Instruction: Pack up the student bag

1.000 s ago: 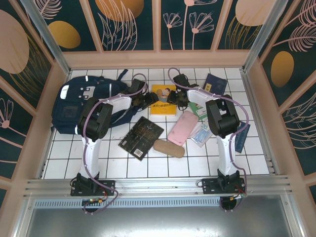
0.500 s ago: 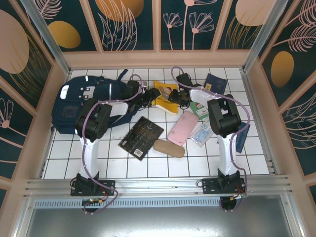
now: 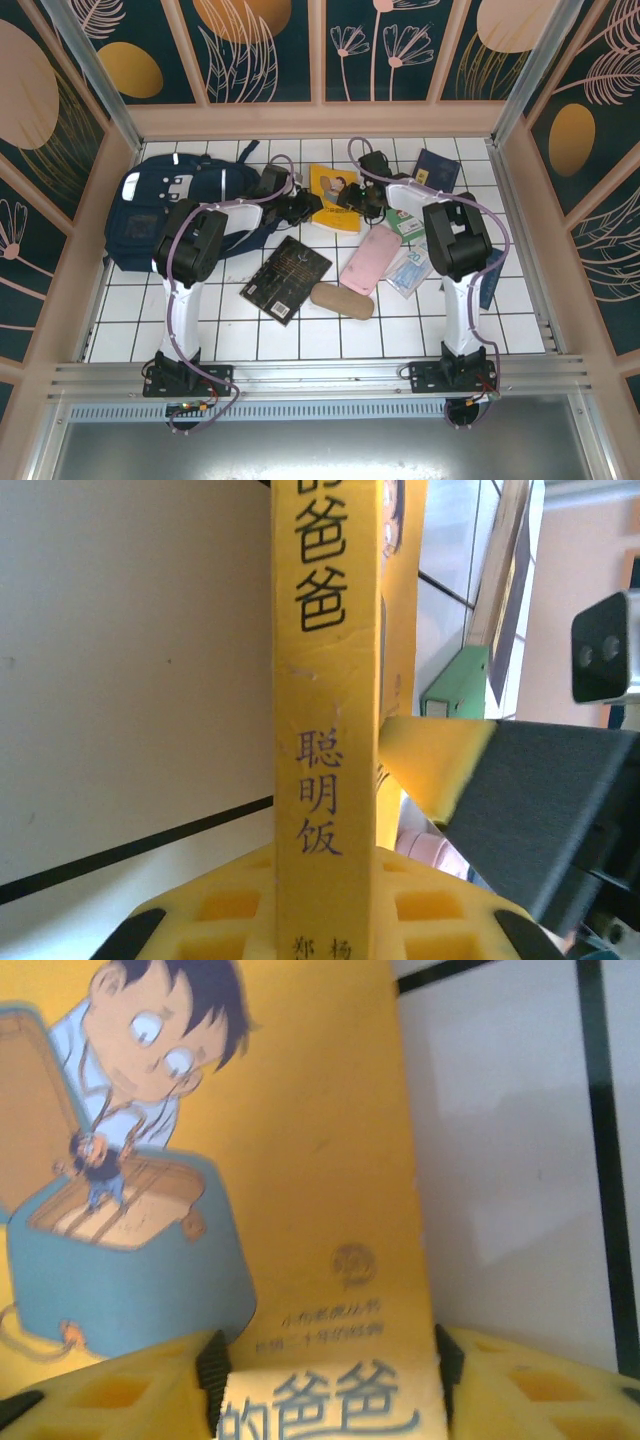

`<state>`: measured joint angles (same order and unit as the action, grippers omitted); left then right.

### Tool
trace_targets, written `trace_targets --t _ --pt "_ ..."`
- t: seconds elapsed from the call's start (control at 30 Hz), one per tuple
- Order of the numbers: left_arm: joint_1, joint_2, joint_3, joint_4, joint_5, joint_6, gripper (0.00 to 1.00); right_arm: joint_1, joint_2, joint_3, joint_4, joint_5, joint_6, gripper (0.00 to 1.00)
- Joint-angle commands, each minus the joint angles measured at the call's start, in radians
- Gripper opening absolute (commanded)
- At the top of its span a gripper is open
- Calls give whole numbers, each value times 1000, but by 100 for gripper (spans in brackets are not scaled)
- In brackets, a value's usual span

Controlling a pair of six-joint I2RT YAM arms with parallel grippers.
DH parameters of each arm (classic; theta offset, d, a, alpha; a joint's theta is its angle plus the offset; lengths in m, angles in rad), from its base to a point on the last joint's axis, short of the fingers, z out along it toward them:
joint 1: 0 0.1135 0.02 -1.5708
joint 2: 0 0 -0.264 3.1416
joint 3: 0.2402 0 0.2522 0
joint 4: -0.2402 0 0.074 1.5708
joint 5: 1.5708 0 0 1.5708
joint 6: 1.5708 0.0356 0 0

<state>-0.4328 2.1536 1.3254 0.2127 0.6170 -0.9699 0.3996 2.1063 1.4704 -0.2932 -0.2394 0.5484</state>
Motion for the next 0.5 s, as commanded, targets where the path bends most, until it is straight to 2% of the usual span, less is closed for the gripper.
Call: trace_targets --t 0.0,0.1,0.17,0.47 --pt "-17 -53 22 49 35 7 2 -12 -116 -62 54 -73 24 66" --pt "-14 -95 9 120 66 -45 0 -33 -179 -121 119 -135 50 83" --pt "-12 -124 -6 177 92 -83 0 -55 -220 -168 173 -188 77 87" --pt "-12 -228 -62 347 172 -224 0 -153 -336 -322 458 -465 227 89"
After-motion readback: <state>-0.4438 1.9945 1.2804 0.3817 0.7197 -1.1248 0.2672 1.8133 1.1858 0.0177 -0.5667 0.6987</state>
